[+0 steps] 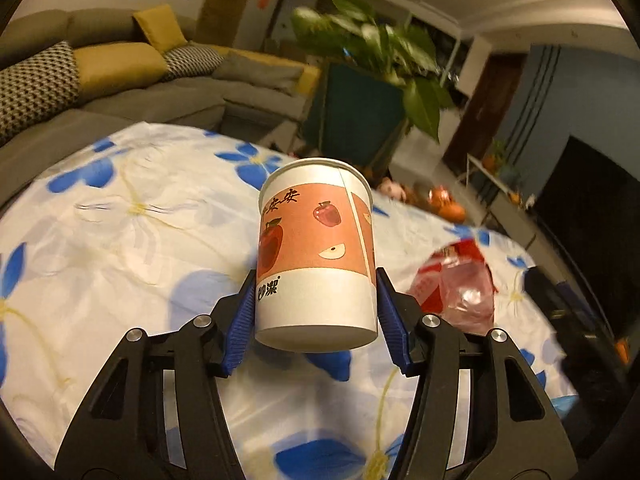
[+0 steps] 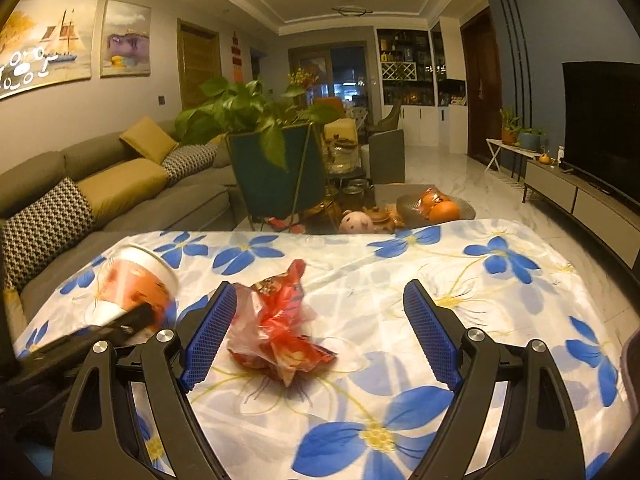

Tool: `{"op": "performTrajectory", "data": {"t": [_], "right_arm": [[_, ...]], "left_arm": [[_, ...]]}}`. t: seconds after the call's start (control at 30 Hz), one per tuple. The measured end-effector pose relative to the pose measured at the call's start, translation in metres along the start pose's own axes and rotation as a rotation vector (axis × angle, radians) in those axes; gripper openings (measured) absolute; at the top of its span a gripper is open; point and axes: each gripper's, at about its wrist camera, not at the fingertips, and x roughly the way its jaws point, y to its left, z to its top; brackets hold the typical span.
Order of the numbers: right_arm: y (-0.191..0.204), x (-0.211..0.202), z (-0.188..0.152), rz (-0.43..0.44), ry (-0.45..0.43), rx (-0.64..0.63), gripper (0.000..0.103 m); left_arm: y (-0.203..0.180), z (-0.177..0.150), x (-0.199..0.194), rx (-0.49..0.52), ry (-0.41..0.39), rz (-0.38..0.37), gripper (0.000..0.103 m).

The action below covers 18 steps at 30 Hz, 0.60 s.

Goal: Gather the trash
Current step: 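Grasp the white-orange paper cup with the left tool, then grasp the red plastic bag with the right tool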

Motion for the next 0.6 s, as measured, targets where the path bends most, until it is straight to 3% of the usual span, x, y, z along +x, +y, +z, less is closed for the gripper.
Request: {"op": "performTrajectory", "data": {"t": [0.2, 0.3, 0.43, 0.53, 0.6], "right_arm": [[0.02, 0.025, -0.002, 0.009, 0.051, -0.023, 0.083], [0.028, 0.038, -0.006, 0.001, 0.102, -0.053, 0.076], [0.03, 0.045, -0.013, 0.001, 0.138, -0.071, 0.061], [0.03, 0.043, -0.014, 0.004, 0.13, -0.076, 0.044], [0.031, 0.044, -0.015, 0.007, 0.134, -0.082, 0.04]], "left_arm": [[0.018, 0.004, -0.03, -0.066, -0.101, 0.057, 0.055], [0.024, 0.004, -0.031, -0.097, -0.116, 0.051, 0.055], [0.024, 0.002, -0.029, -0.1, -0.11, 0.046, 0.055], [0.024, 0.001, -0.029, -0.096, -0.11, 0.049, 0.055], [0.024, 0.001, -0.029, -0.091, -0.112, 0.05, 0.055]]}}
